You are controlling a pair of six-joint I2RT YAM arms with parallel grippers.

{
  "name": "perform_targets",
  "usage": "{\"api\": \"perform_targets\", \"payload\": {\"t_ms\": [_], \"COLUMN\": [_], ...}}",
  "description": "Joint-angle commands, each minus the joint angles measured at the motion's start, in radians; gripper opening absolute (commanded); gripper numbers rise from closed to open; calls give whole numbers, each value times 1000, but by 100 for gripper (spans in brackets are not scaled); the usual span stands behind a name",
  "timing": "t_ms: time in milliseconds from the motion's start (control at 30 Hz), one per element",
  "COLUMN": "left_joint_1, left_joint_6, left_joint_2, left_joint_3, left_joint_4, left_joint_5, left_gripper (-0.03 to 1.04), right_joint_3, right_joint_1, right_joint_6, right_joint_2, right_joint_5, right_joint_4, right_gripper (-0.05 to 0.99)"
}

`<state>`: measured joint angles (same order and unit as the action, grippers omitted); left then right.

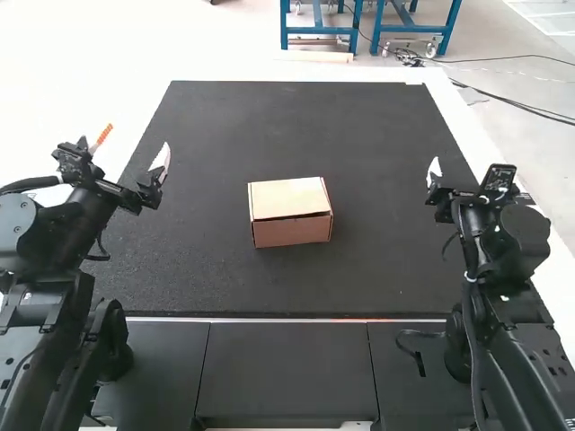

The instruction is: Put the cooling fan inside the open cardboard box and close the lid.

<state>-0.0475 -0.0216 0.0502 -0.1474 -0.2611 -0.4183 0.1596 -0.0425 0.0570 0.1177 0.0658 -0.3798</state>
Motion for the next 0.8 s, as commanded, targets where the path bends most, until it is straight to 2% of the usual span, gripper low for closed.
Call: {"api": "perform_targets", "payload": {"t_ms": [0, 67, 133, 200, 267, 300, 333, 367, 400, 433, 467, 500, 533, 567, 600, 633, 667, 700, 733, 767], "left_joint_1": [9, 3, -3, -11, -18, -20, -22, -25, -26, -29, -32, -29, -26, -25, -26, -28, -32, -32, -29, -25], "left_joint_6": [14, 14, 11, 9, 28, 51, 111, 210, 290, 344, 345, 279, 124, -51, -224, -291, -261, -186, -103, -37], "left_joint_2": [-24, -52, -50, -50, -50, -52, -52, -52, -52, -52, -52, -50, -50, -52, -52, -50, -52, -52, -52, -52], "left_joint_3": [8, 20, 40, 46, 55, 65, 74, 83, 92, 101, 115, 134, 147, 151, 146, 144, 144, 144, 144, 144], "left_joint_4": [-10, -49, -130, -144, -113, -89, -72, -76, -75, -82, -115, -188, -237, -227, -173, -109, -70, -33, 2, 45], "left_joint_5": [-201, -278, -338, -341, -338, -339, -339, -335, -326, -228, -27, 133, 185, 260, 383, 469, 466, 427, 357, 311], "left_gripper": [97, 97, 97, 97, 97, 97, 97, 97, 97, 97, 97, 97, 97, 97, 97, 97, 97, 97, 97, 97], "right_joint_3": [-28, -48, -54, -54, -55, -60, -66, -77, -95, -115, -144, -164, -157, -158, -158, -157, -157, -158, -158, -158], "right_joint_1": [10, 10, 12, 13, 12, 12, 12, 13, 13, 13, 13, 12, 12, 12, 12, 12, 10, 10, 10, 9], "right_joint_6": [-5, -5, -6, -8, -5, -3, 0, 6, 35, 83, 126, 164, 155, 126, 95, 70, 60, 58, 56, 56], "right_joint_2": [-72, -124, -125, -121, -122, -122, -122, -121, -122, -122, -122, -122, -122, -122, -122, -122, -121, -122, -122, -122], "right_joint_5": [12, 60, 95, 117, 115, 114, 114, 117, 118, 117, 117, 123, 140, 143, 149, 149, 149, 147, 147, 146], "right_joint_4": [-19, -18, -25, -30, -33, -37, -50, -73, -99, -149, -211, -257, -231, -194, -171, -145, -114, -80, -47, -28], "right_gripper": [91, 91, 91, 91, 91, 91, 91, 91, 91, 91, 91, 91, 91, 91, 91, 91, 91, 91, 91, 91]}}
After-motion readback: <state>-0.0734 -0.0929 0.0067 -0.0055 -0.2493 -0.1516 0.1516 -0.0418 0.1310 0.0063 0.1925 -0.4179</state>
